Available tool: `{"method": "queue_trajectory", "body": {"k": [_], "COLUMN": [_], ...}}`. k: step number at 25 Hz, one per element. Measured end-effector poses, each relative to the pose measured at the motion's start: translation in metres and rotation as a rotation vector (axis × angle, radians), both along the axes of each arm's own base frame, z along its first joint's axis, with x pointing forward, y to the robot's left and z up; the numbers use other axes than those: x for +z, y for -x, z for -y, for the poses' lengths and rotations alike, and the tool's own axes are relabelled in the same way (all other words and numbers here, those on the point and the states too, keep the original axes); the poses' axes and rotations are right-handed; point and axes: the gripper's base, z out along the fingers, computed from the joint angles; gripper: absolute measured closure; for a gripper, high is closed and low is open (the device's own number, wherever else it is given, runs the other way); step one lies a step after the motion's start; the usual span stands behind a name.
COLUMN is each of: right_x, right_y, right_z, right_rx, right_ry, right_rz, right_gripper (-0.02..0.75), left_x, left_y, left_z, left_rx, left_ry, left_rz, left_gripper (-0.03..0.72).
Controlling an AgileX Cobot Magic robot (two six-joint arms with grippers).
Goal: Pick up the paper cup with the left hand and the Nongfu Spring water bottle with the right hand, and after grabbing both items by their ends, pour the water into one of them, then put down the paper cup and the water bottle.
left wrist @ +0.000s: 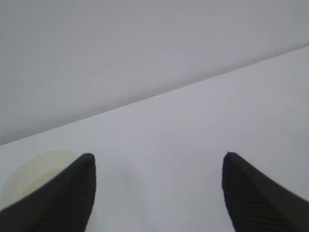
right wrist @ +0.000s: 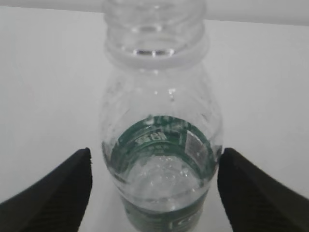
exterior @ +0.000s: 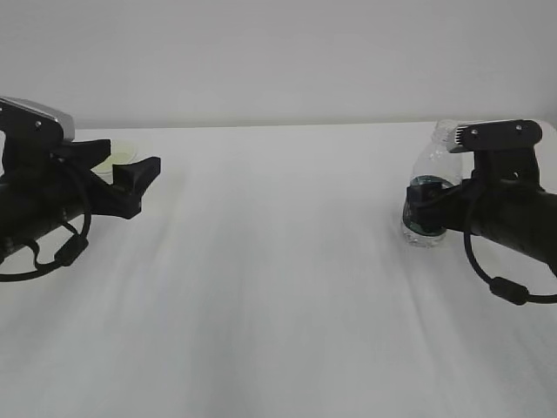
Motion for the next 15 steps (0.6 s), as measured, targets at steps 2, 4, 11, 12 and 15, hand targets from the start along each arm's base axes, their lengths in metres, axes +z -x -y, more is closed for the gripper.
{"method": "queue_trajectory", "body": {"k": [2, 4, 11, 12, 15], "right_x": [-0.002, -0.003, 0.013, 0.018, 0.032], "right_y": [0.001, 0.002, 0.008, 0.009, 0.013], "right_z": [0.0, 0.0, 0.001, 0.001, 0.002], "right_rx": [0.0, 0.003, 0.008, 0.01, 0.01], "right_ry": [0.004, 0.008, 0.011, 0.011, 0.007], "right_rz": [-0.021, -0.038, -0.057, -0.052, -0.039], "right_gripper": [0.13, 0.13, 0.13, 0.131, 0.131], "left_x": [0.002, 0.004, 0.022, 0.026, 0.038], "left_y": [0.001, 0.002, 0.008, 0.01, 0.014], "left_z": [-0.001, -0.001, -0.005, -0.005, -0.007], "left_rx": [0.004, 0.007, 0.022, 0.024, 0.032], "left_ry": [-0.006, -0.018, -0.052, -0.055, -0.062], "left_rz": [-0.01, -0.026, -0.059, -0.06, -0.054], "left_gripper": [0.101, 0.101, 0.101, 0.101, 0.101]}}
